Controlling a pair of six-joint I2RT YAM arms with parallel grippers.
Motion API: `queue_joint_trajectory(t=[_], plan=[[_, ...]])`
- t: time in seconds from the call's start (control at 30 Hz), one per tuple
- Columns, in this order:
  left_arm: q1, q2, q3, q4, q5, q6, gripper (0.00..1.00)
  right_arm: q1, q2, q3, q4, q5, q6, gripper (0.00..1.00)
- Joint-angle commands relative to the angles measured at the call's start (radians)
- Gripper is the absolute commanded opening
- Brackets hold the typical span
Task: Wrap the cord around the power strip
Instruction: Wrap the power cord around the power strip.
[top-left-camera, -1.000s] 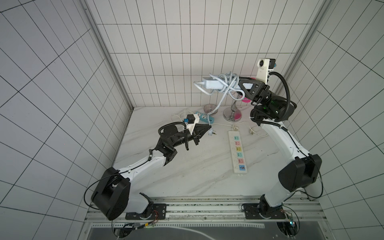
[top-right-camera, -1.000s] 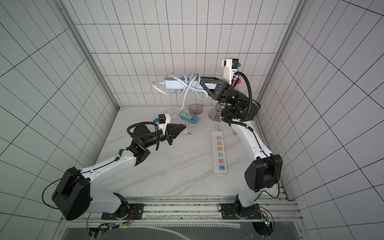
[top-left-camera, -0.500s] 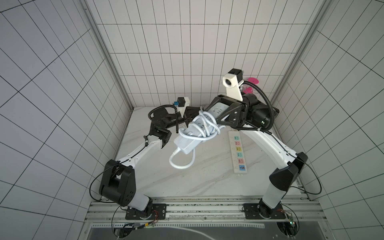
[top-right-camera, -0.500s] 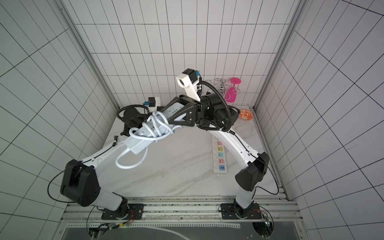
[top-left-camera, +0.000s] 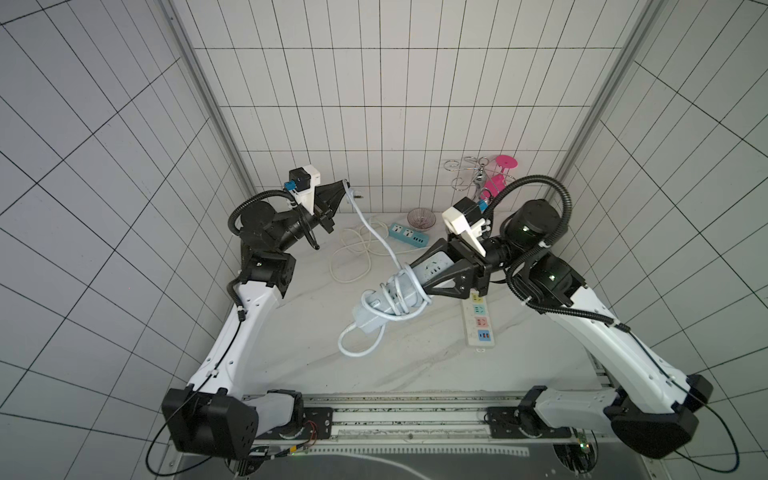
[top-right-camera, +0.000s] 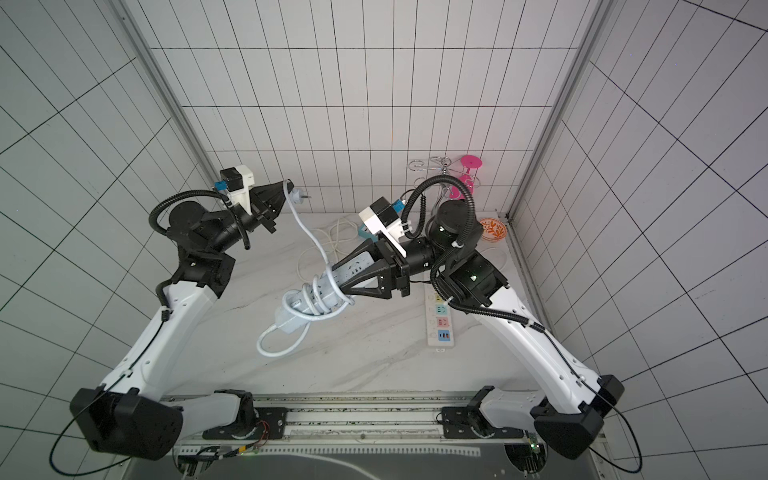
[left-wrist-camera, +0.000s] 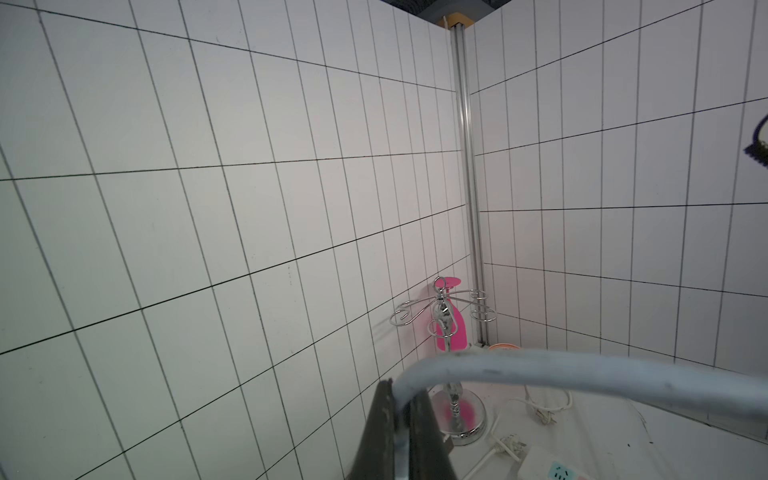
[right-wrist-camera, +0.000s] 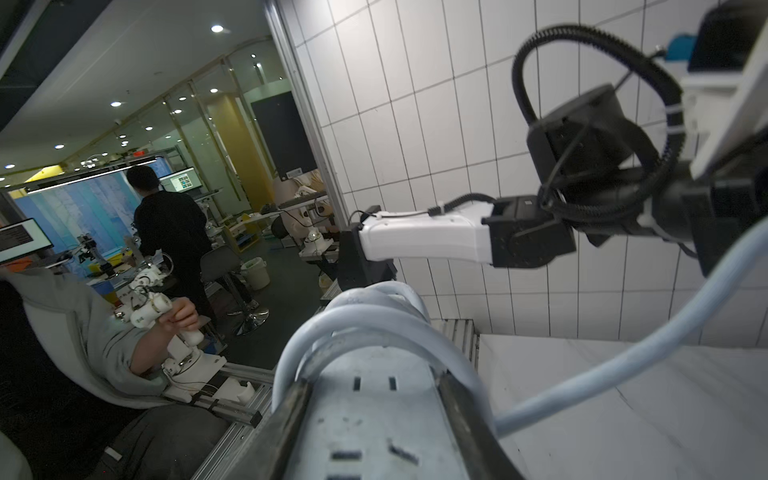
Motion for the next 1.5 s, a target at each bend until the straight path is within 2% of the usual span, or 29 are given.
queue_joint_trajectory(t=[0.0, 0.1, 0.27, 0.4, 0.5, 0.6, 0.83, 1.1, 1.27, 1.37, 1.47], plan=[[0.019, -0.023, 0.076, -0.227, -0.183, 0.084, 0.0, 0.0, 0.077, 0.063, -0.473, 0.057, -0.343, 0.0], [0.006, -0.045, 0.12, -0.301, -0.226, 0.137, 0.0, 0.002, 0.157, 0.126, -0.63, 0.186, -0.435, 0.0], [-0.095, -0.064, 0.175, -0.438, -0.354, 0.28, 0.0, 0.003, 0.241, 0.156, -0.694, 0.38, -0.447, 0.0], [-0.21, -0.063, 0.22, -0.543, -0.494, 0.399, 0.0, 0.001, 0.3, 0.183, -0.679, 0.548, -0.399, 0.0], [-0.286, -0.073, 0.231, -0.59, -0.567, 0.446, 0.0, -0.022, 0.34, 0.207, -0.641, 0.67, -0.336, 0.0], [-0.347, -0.105, 0.207, -0.605, -0.604, 0.456, 0.0, -0.079, 0.352, 0.19, -0.526, 0.734, -0.255, 0.0], [-0.444, -0.175, 0.127, -0.61, -0.605, 0.433, 0.0, -0.225, 0.296, 0.136, -0.148, 0.734, -0.047, 0.0], [-0.544, -0.185, 0.022, -0.555, -0.463, 0.354, 0.0, -0.326, 0.322, 0.237, 0.131, 0.685, 0.167, 0.0], [-0.608, -0.171, -0.094, -0.42, -0.319, 0.304, 0.0, -0.369, 0.335, 0.237, 0.43, 0.614, 0.364, 0.0], [-0.63, -0.147, -0.151, -0.328, -0.273, 0.286, 0.0, -0.379, 0.338, 0.198, 0.676, 0.549, 0.527, 0.0], [-0.629, -0.126, -0.202, -0.238, -0.276, 0.296, 0.0, -0.391, 0.346, 0.146, 0.956, 0.466, 0.729, 0.0]])
